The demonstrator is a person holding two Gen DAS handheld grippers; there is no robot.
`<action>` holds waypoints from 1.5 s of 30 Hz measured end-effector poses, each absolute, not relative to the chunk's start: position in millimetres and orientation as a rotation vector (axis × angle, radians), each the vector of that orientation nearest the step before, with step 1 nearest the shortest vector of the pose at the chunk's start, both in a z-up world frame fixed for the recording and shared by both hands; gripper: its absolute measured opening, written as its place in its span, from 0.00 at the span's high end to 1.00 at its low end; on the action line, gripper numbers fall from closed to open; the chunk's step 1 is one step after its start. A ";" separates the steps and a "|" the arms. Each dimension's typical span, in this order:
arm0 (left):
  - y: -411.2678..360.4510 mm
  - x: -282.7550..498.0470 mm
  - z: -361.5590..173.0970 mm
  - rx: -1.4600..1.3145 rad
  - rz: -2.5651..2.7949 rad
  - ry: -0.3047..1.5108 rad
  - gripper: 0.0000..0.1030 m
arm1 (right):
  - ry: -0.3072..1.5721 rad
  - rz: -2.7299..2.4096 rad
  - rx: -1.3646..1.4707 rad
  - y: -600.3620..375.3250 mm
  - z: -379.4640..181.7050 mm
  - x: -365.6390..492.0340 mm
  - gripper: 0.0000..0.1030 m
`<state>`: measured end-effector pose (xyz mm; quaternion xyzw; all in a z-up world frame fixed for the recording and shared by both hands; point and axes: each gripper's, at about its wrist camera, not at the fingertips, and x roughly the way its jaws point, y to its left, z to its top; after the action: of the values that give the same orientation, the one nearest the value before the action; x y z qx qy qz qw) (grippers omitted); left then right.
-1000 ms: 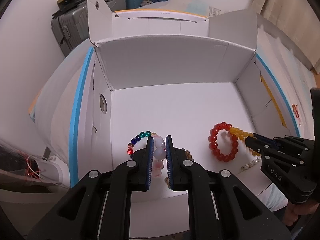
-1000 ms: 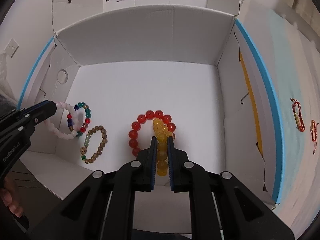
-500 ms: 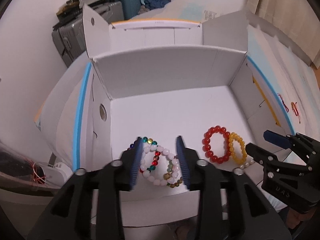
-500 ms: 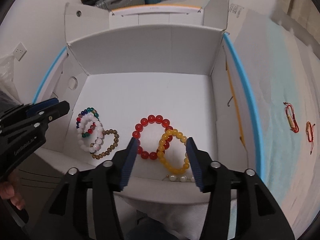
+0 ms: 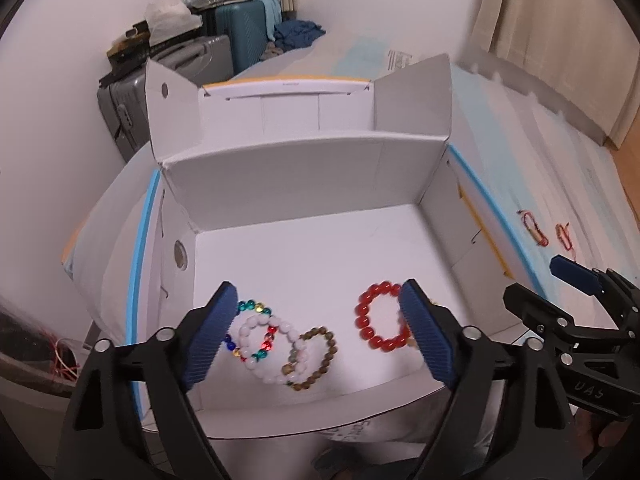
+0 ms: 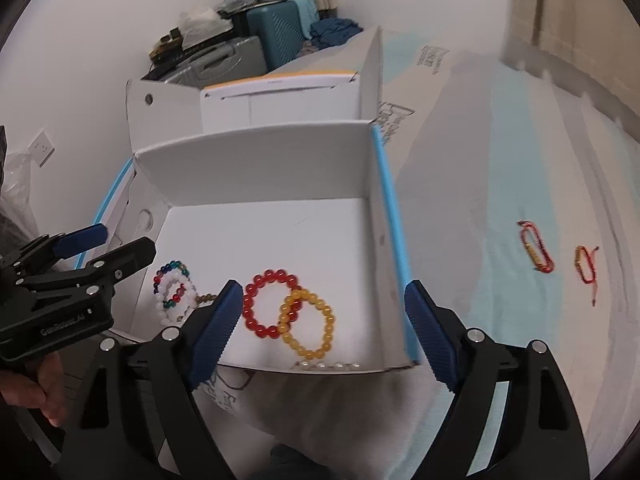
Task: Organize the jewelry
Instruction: 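Move both open tools back from the box toward the red string bracelets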
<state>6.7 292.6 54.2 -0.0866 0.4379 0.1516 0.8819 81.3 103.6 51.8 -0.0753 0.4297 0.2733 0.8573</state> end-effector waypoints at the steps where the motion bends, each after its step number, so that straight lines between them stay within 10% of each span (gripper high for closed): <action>1: 289.3 7.9 56.1 -0.177 0.321 0.907 0.13 | 0.897 0.571 -0.155 100.2 53.7 81.7 0.17; 45: 108.2 87.2 72.3 -0.043 0.121 0.857 0.06 | 0.878 0.222 -0.074 -108.4 66.0 123.4 0.07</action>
<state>87.2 108.2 72.3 -0.0209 0.4152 0.0588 0.9076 123.4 -108.4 66.0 -0.0358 0.4239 0.1073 0.8986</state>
